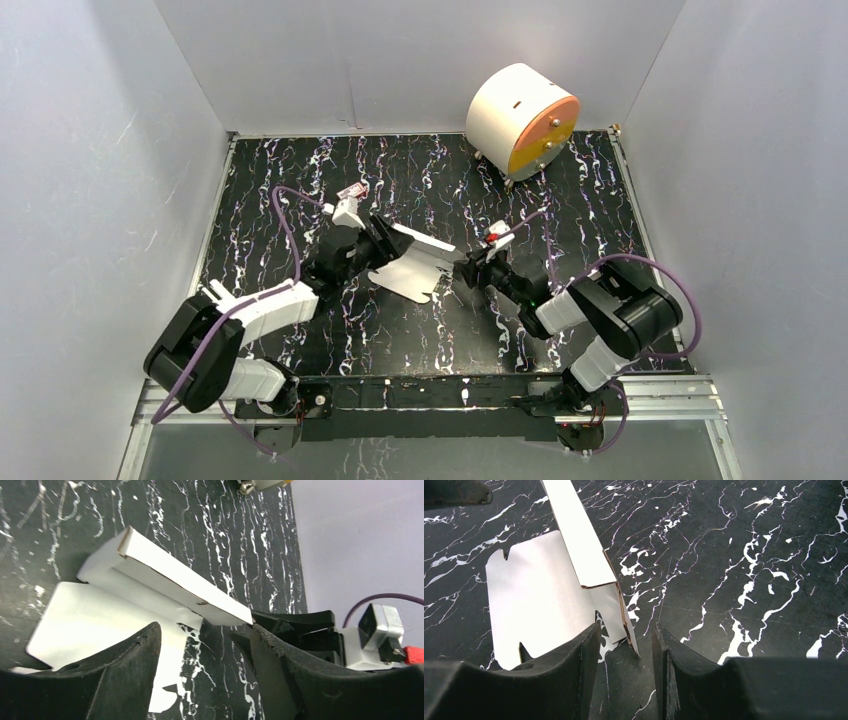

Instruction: Fold the paper box

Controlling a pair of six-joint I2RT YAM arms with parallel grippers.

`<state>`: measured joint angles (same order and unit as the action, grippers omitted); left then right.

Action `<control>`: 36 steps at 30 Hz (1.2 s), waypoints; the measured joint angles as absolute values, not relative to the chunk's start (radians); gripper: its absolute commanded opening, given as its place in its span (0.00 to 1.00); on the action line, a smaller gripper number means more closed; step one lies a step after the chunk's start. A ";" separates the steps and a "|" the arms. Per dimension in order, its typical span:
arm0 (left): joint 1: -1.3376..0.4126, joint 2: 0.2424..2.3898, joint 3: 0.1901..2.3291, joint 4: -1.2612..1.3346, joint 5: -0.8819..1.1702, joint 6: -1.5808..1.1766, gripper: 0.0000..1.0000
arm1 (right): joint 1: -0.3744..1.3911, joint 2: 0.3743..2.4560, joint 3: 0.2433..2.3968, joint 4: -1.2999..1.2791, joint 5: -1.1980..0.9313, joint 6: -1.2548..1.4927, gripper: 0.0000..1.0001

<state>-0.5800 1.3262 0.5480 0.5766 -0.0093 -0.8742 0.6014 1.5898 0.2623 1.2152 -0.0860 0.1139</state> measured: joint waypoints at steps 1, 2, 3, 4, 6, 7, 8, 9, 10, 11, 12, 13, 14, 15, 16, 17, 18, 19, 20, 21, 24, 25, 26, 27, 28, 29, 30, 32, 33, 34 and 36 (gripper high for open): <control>-0.593 1.330 0.542 0.583 -0.017 -0.893 0.63 | 0.601 1.605 0.262 1.235 -0.089 0.111 0.48; -0.605 1.337 0.536 0.599 -0.023 -0.912 0.63 | 0.601 1.620 0.262 1.255 -0.091 0.109 0.47; -0.614 1.343 0.535 0.608 -0.029 -0.928 0.63 | 0.600 1.632 0.262 1.267 -0.093 0.106 0.45; -0.625 1.351 0.532 0.627 -0.034 -0.945 0.63 | 0.599 1.647 0.262 1.283 -0.096 0.104 0.44; -0.646 1.380 0.532 0.671 -0.043 -0.979 0.63 | 0.596 1.675 0.262 1.319 -0.105 0.101 0.39; -0.657 1.401 0.532 0.698 -0.046 -0.997 0.63 | 0.595 1.689 0.262 1.338 -0.108 0.100 0.36; -0.664 1.418 0.532 0.716 -0.047 -1.010 0.63 | 0.595 1.699 0.263 1.349 -0.110 0.099 0.33; -0.674 1.443 0.532 0.740 -0.048 -1.026 0.63 | 0.594 1.711 0.263 1.365 -0.115 0.098 0.29; -0.682 1.467 0.532 0.758 -0.048 -1.039 0.63 | 0.593 1.721 0.263 1.379 -0.120 0.096 0.25; -0.690 1.493 0.533 0.772 -0.048 -1.053 0.63 | 0.591 1.729 0.263 1.390 -0.125 0.094 0.22; -0.697 1.518 0.536 0.781 -0.048 -1.063 0.63 | 0.590 1.737 0.263 1.404 -0.130 0.093 0.19; -0.704 1.541 0.540 0.787 -0.048 -1.075 0.62 | 0.589 1.745 0.263 1.419 -0.136 0.091 0.16; -0.710 1.562 0.543 0.797 -0.048 -1.086 0.61 | 0.589 1.749 0.263 1.427 -0.139 0.088 0.13; -0.718 1.583 0.546 0.812 -0.049 -1.098 0.61 | 0.589 1.754 0.263 1.437 -0.143 0.086 0.10; -0.723 1.596 0.550 0.820 -0.050 -1.106 0.61 | 0.589 1.758 0.263 1.446 -0.148 0.084 0.07; -0.731 1.610 0.551 0.834 -0.054 -1.118 0.61 | 0.589 1.762 0.263 1.457 -0.155 0.084 0.05; -0.741 1.618 0.553 0.846 -0.061 -1.126 0.60 | 0.589 1.768 0.263 1.470 -0.162 0.083 0.03; -0.749 1.626 0.554 0.861 -0.067 -1.133 0.60 | 0.589 1.774 0.263 1.481 -0.165 0.083 0.02; -0.759 1.632 0.556 0.874 -0.072 -1.139 0.60 | 0.589 1.781 0.263 1.490 -0.168 0.083 0.00; -0.767 1.639 0.559 0.886 -0.076 -1.146 0.60 | 0.589 1.786 0.263 1.496 -0.169 0.083 0.00; -0.783 1.658 0.577 0.914 -0.091 -1.163 0.59 | 0.589 1.808 0.261 1.518 -0.179 0.084 0.00; -0.786 1.665 0.583 0.924 -0.095 -1.169 0.59 | 0.589 1.814 0.258 1.524 -0.182 0.084 0.00; -0.788 1.671 0.588 0.935 -0.098 -1.175 0.58 | 0.589 1.818 0.256 1.530 -0.183 0.085 0.00; -0.788 1.676 0.591 0.945 -0.101 -1.180 0.57 | 0.589 1.822 0.254 1.535 -0.185 0.085 0.00; -0.788 1.680 0.594 0.951 -0.105 -1.184 0.56 | 0.589 1.824 0.253 1.538 -0.186 0.085 0.00; -0.788 1.683 0.597 0.952 -0.109 -1.187 0.54 | 0.589 1.824 0.251 1.542 -0.186 0.085 0.00; -0.788 1.688 0.601 0.958 -0.113 -1.191 0.53 | 0.589 1.824 0.250 1.544 -0.186 0.085 0.00; -0.788 1.700 0.609 0.968 -0.120 -1.198 0.49 | 0.589 1.824 0.250 1.544 -0.186 0.085 0.00; -0.788 1.706 0.611 0.972 -0.123 -1.200 0.48 | 0.589 1.824 0.250 1.544 -0.186 0.084 0.00; -0.788 1.715 0.615 0.975 -0.125 -1.203 0.47 | 0.590 1.824 0.250 1.544 -0.186 0.083 0.00; -0.788 1.730 0.619 0.981 -0.128 -1.209 0.43 | 0.592 1.824 0.250 1.544 -0.185 0.079 0.00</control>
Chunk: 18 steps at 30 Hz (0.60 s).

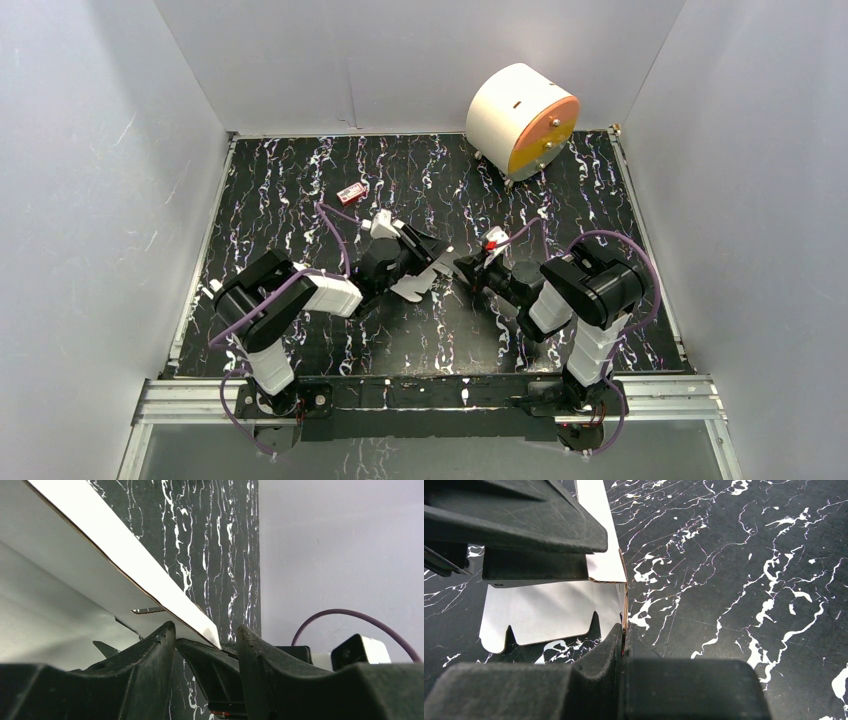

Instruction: Fold the paper box

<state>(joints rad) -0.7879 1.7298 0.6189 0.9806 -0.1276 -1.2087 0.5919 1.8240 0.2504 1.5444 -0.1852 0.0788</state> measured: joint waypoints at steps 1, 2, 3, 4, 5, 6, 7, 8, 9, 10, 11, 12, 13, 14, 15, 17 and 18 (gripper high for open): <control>-0.788 1.737 0.620 0.981 -0.129 -1.211 0.41 | 0.593 1.824 0.250 1.544 -0.184 0.077 0.00; -0.788 1.743 0.622 0.982 -0.131 -1.214 0.39 | 0.596 1.824 0.250 1.544 -0.182 0.075 0.00; -0.788 1.748 0.624 0.982 -0.131 -1.215 0.37 | 0.599 1.824 0.250 1.545 -0.180 0.073 0.00; -0.788 1.755 0.628 0.984 -0.131 -1.216 0.36 | 0.603 1.824 0.250 1.545 -0.178 0.071 0.00; -0.788 1.761 0.634 0.986 -0.131 -1.217 0.35 | 0.606 1.824 0.250 1.545 -0.176 0.069 0.00; -0.788 1.769 0.640 0.988 -0.131 -1.219 0.33 | 0.611 1.824 0.250 1.545 -0.173 0.067 0.00; -0.788 1.775 0.646 0.991 -0.131 -1.220 0.30 | 0.614 1.824 0.250 1.545 -0.167 0.063 0.00; -0.788 1.781 0.650 0.992 -0.131 -1.222 0.27 | 0.617 1.824 0.250 1.545 -0.160 0.059 0.00; -0.788 1.786 0.651 0.995 -0.131 -1.224 0.23 | 0.617 1.824 0.250 1.545 -0.155 0.054 0.00; -0.788 1.790 0.652 0.996 -0.131 -1.224 0.19 | 0.617 1.824 0.250 1.545 -0.152 0.051 0.00; -0.788 1.794 0.652 0.996 -0.130 -1.225 0.15 | 0.617 1.824 0.250 1.545 -0.149 0.048 0.00; -0.788 1.795 0.652 0.996 -0.129 -1.226 0.12 | 0.618 1.824 0.250 1.544 -0.147 0.046 0.00; -0.788 1.795 0.652 0.998 -0.128 -1.227 0.09 | 0.618 1.824 0.250 1.545 -0.144 0.045 0.00; -0.788 1.795 0.652 1.002 -0.128 -1.225 0.07 | 0.619 1.824 0.250 1.545 -0.143 0.044 0.00; -0.788 1.795 0.651 1.001 -0.128 -1.223 0.05 | 0.619 1.824 0.250 1.545 -0.140 0.044 0.00; -0.788 1.795 0.648 0.999 -0.128 -1.214 0.02 | 0.621 1.824 0.250 1.546 -0.137 0.041 0.00; -0.788 1.795 0.646 0.999 -0.128 -1.209 0.02 | 0.622 1.824 0.250 1.546 -0.137 0.041 0.00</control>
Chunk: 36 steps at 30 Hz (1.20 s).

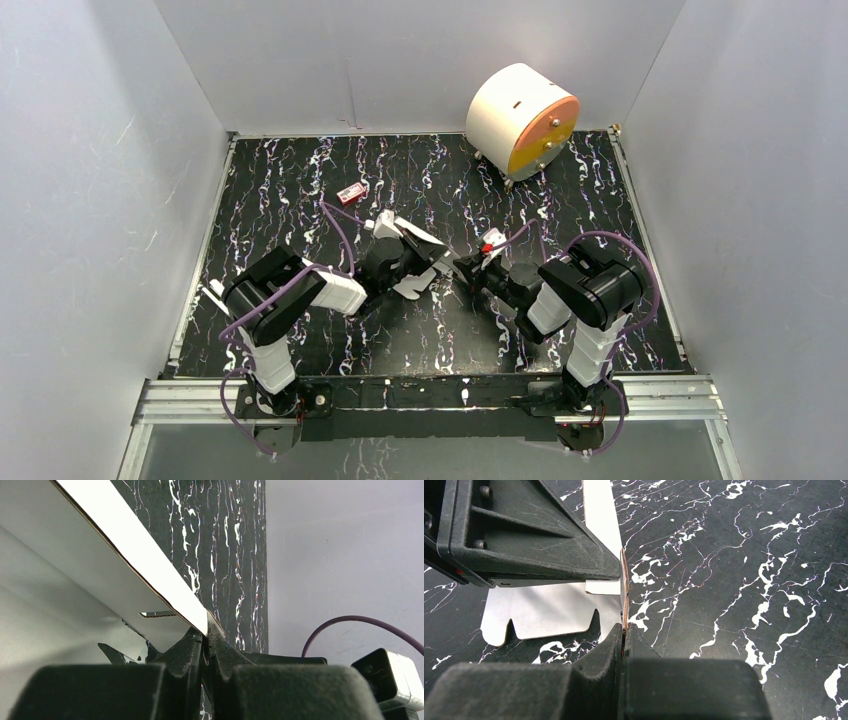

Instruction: Fold the paper box

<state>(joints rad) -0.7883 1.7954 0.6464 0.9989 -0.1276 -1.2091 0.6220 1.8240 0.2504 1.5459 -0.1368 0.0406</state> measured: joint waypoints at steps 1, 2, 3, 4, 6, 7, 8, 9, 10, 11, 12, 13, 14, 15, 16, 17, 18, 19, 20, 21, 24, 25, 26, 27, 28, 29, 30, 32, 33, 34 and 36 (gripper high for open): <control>-0.788 1.795 0.644 1.002 -0.128 -1.200 0.02 | 0.622 1.824 0.250 1.546 -0.136 0.040 0.00; -0.788 1.794 0.642 1.003 -0.128 -1.193 0.02 | 0.623 1.824 0.250 1.546 -0.136 0.039 0.00; -0.788 1.793 0.640 1.005 -0.126 -1.182 0.03 | 0.623 1.824 0.250 1.546 -0.136 0.037 0.00; -0.788 1.790 0.635 1.009 -0.126 -1.169 0.03 | 0.624 1.824 0.250 1.546 -0.136 0.037 0.00; -0.788 1.787 0.629 1.016 -0.123 -1.130 0.05 | 0.624 1.824 0.250 1.546 -0.137 0.036 0.00; -0.788 1.787 0.629 1.018 -0.120 -1.108 0.05 | 0.624 1.824 0.250 1.545 -0.137 0.035 0.00; -0.788 1.787 0.629 1.019 -0.116 -1.079 0.06 | 0.624 1.824 0.250 1.544 -0.137 0.034 0.00; -0.788 1.787 0.629 1.021 -0.112 -1.047 0.07 | 0.624 1.824 0.250 1.544 -0.137 0.033 0.00; -0.788 1.787 0.629 1.024 -0.108 -1.012 0.08 | 0.624 1.824 0.250 1.544 -0.137 0.033 0.00; -0.788 1.787 0.628 1.025 -0.104 -0.975 0.09 | 0.624 1.824 0.250 1.544 -0.138 0.033 0.00; -0.788 1.787 0.628 1.026 -0.101 -0.943 0.09 | 0.624 1.824 0.250 1.544 -0.138 0.032 0.00; -0.788 1.787 0.629 1.026 -0.096 -0.901 0.10 | 0.624 1.824 0.250 1.543 -0.140 0.031 0.00; -0.788 1.787 0.628 1.026 -0.092 -0.853 0.10 | 0.624 1.824 0.250 1.543 -0.142 0.030 0.00; -0.788 1.787 0.629 1.026 -0.089 -0.815 0.10 | 0.624 1.823 0.250 1.543 -0.143 0.030 0.00; -0.789 1.788 0.628 1.026 -0.089 -0.784 0.10 | 0.624 1.822 0.250 1.542 -0.146 0.030 0.00; -0.789 1.788 0.628 1.027 -0.088 -0.744 0.10 | 0.624 1.821 0.250 1.541 -0.149 0.029 0.00; -0.789 1.788 0.628 1.029 -0.088 -0.704 0.10 | 0.624 1.821 0.251 1.540 -0.154 0.028 0.00; -0.791 1.788 0.628 1.032 -0.089 -0.662 0.10 | 0.624 1.821 0.251 1.540 -0.157 0.028 0.00; -0.793 1.788 0.628 1.033 -0.089 -0.630 0.09 | 0.624 1.821 0.251 1.539 -0.160 0.027 0.00; -0.796 1.788 0.628 1.035 -0.091 -0.589 0.08 | 0.624 1.821 0.252 1.538 -0.162 0.027 0.00; -0.807 1.790 0.628 1.040 -0.107 -0.480 0.06 | 0.624 1.821 0.252 1.536 -0.168 0.026 0.00; -0.814 1.790 0.628 1.041 -0.118 -0.445 0.05 | 0.624 1.821 0.253 1.536 -0.168 0.025 0.00; -0.822 1.790 0.628 1.042 -0.132 -0.406 0.05 | 0.624 1.821 0.253 1.536 -0.171 0.025 0.00; -0.830 1.790 0.628 1.044 -0.148 -0.370 0.05 | 0.624 1.821 0.253 1.536 -0.174 0.024 0.00; -0.841 1.790 0.628 1.045 -0.171 -0.324 0.05 | 0.624 1.821 0.253 1.536 -0.176 0.023 0.00; -0.848 1.790 0.628 1.046 -0.188 -0.292 0.05 | 0.624 1.821 0.253 1.536 -0.179 0.022 0.00; -0.857 1.790 0.628 1.047 -0.208 -0.255 0.04 | 0.624 1.821 0.253 1.536 -0.182 0.022 0.00; -0.873 1.793 0.628 1.053 -0.241 -0.184 0.04 | 0.624 1.821 0.253 1.536 -0.186 0.022 0.00; -0.880 1.797 0.627 1.061 -0.254 -0.154 0.04 | 0.624 1.821 0.253 1.535 -0.187 0.021 0.00; -0.884 1.803 0.625 1.075 -0.264 -0.127 0.04 | 0.624 1.821 0.254 1.534 -0.187 0.021 0.00; -0.887 1.818 0.617 1.113 -0.277 -0.084 0.04 | 0.624 1.821 0.255 1.532 -0.189 0.019 0.00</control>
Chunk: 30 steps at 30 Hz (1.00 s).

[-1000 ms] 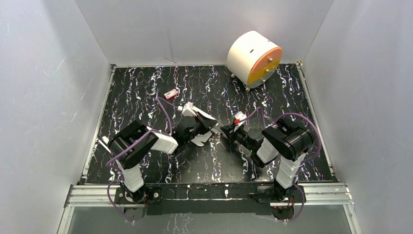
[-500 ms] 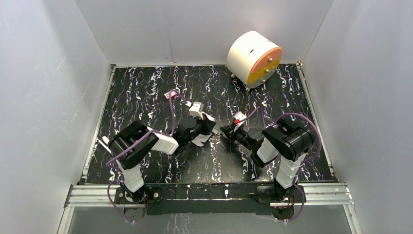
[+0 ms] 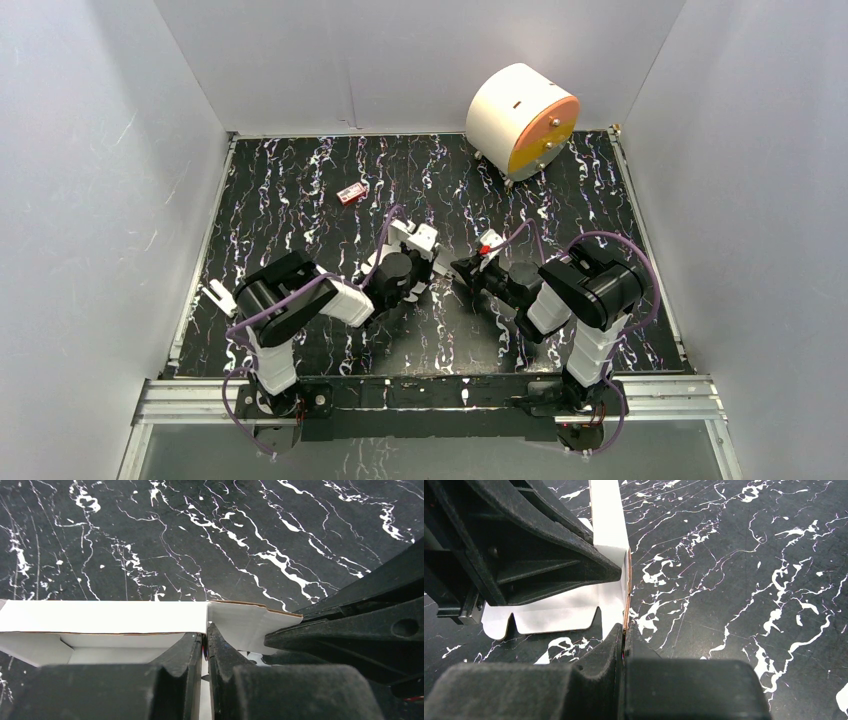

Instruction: Fold the paper box

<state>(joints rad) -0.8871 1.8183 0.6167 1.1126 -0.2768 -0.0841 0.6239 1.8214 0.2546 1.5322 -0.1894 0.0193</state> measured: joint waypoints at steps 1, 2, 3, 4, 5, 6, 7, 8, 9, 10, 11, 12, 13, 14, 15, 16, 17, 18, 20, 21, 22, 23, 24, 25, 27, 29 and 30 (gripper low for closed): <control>-0.892 1.827 0.612 1.137 -0.280 -0.062 0.04 | 0.624 1.821 0.255 1.532 -0.190 0.019 0.00; -0.894 1.839 0.606 1.166 -0.283 -0.042 0.04 | 0.624 1.821 0.256 1.531 -0.191 0.019 0.00; -0.896 1.852 0.599 1.198 -0.287 -0.024 0.04 | 0.624 1.821 0.257 1.529 -0.191 0.019 0.00; -0.897 1.863 0.593 1.228 -0.290 -0.007 0.04 | 0.624 1.821 0.259 1.528 -0.192 0.019 0.00; -0.899 1.872 0.587 1.253 -0.292 0.007 0.06 | 0.624 1.821 0.259 1.527 -0.193 0.019 0.00; -0.899 1.876 0.583 1.270 -0.294 0.017 0.10 | 0.624 1.821 0.259 1.526 -0.194 0.019 0.00; -0.899 1.878 0.577 1.284 -0.294 0.026 0.14 | 0.624 1.821 0.259 1.526 -0.196 0.018 0.00; -0.900 1.878 0.570 1.293 -0.292 0.033 0.19 | 0.624 1.821 0.259 1.526 -0.199 0.019 0.00; -0.901 1.878 0.562 1.298 -0.290 0.038 0.22 | 0.626 1.821 0.260 1.526 -0.205 0.019 0.00; -0.902 1.878 0.553 1.298 -0.287 0.042 0.25 | 0.629 1.820 0.261 1.526 -0.210 0.019 0.00; -0.904 1.877 0.540 1.296 -0.286 0.043 0.27 | 0.633 1.819 0.262 1.525 -0.214 0.019 0.00; -0.905 1.874 0.527 1.295 -0.282 0.042 0.28 | 0.636 1.818 0.263 1.522 -0.215 0.019 0.00; -0.907 1.868 0.511 1.292 -0.278 0.041 0.29 | 0.638 1.813 0.264 1.515 -0.217 0.019 0.00; -0.907 1.858 0.494 1.291 -0.273 0.041 0.31 | 0.641 1.806 0.265 1.509 -0.219 0.019 0.00; -0.907 1.847 0.480 1.290 -0.270 0.038 0.33 | 0.643 1.799 0.266 1.501 -0.220 0.019 0.00; -0.907 1.829 0.465 1.286 -0.262 0.035 0.35 | 0.644 1.792 0.266 1.494 -0.220 0.019 0.00; -0.907 1.805 0.450 1.283 -0.254 0.033 0.37 | 0.645 1.782 0.266 1.486 -0.220 0.019 0.00; -0.907 1.785 0.439 1.280 -0.250 0.030 0.39 | 0.645 1.775 0.266 1.480 -0.219 0.019 0.00; -0.909 1.725 0.411 1.271 -0.236 0.022 0.42 | 0.646 1.760 0.266 1.463 -0.216 0.019 0.00; -0.911 1.700 0.400 1.265 -0.230 0.020 0.43 | 0.648 1.753 0.266 1.454 -0.214 0.019 0.00; -0.913 1.670 0.387 1.257 -0.226 0.017 0.45 | 0.649 1.746 0.266 1.447 -0.212 0.019 0.00; -0.915 1.641 0.374 1.249 -0.223 0.015 0.47 | 0.651 1.737 0.266 1.436 -0.210 0.018 0.00; -0.917 1.612 0.360 1.244 -0.220 0.014 0.48 | 0.653 1.729 0.266 1.427 -0.207 0.018 0.00; -0.919 1.594 0.351 1.240 -0.220 0.015 0.51 | 0.657 1.719 0.266 1.415 -0.204 0.018 0.00; -0.920 1.566 0.333 1.227 -0.218 0.021 0.54 | 0.667 1.694 0.267 1.386 -0.196 0.018 0.00; -0.921 1.562 0.324 1.214 -0.215 0.035 0.60 | 0.680 1.668 0.270 1.357 -0.182 0.018 0.00; -0.922 1.566 0.324 1.206 -0.212 0.044 0.62 | 0.686 1.654 0.273 1.338 -0.173 0.018 0.00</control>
